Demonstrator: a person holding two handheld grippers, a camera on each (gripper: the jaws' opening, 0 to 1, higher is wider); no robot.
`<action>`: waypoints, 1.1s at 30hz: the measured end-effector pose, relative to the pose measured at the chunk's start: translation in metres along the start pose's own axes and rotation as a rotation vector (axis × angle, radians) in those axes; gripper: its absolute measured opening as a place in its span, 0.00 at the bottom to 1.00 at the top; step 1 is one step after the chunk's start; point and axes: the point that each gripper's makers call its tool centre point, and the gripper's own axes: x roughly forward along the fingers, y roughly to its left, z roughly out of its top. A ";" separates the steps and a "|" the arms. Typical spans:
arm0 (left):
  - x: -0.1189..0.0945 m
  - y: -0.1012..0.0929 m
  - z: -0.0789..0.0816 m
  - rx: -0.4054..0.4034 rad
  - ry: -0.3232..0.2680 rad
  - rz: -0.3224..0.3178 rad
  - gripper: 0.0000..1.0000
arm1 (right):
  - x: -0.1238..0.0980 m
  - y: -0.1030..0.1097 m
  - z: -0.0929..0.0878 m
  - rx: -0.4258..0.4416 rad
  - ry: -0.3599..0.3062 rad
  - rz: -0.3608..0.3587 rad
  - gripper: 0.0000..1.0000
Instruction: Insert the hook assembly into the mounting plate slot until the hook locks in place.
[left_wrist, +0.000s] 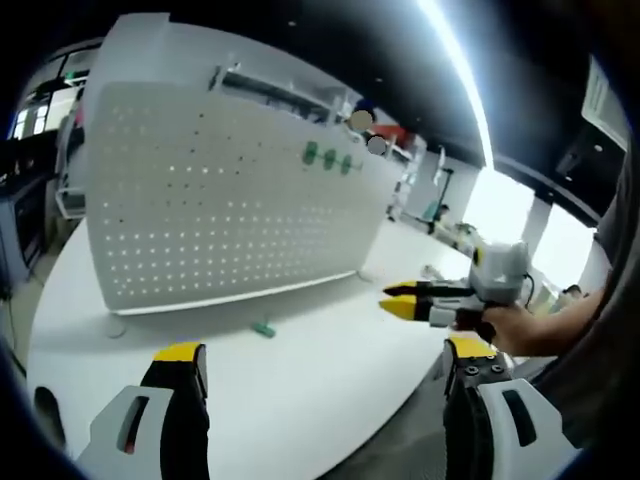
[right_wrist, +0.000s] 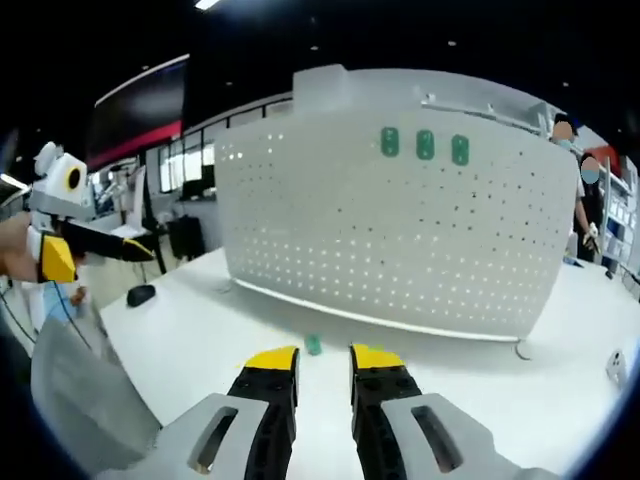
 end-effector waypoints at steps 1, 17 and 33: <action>0.000 0.000 -0.003 -0.004 0.014 -0.001 1.00 | -0.001 0.003 -0.004 0.005 0.010 0.006 0.19; 0.006 0.002 -0.017 -0.018 0.051 0.002 0.99 | 0.011 0.034 -0.032 0.024 0.088 0.095 0.20; 0.008 0.013 -0.022 -0.037 0.077 0.012 0.98 | 0.071 0.031 -0.034 0.097 0.120 0.119 0.20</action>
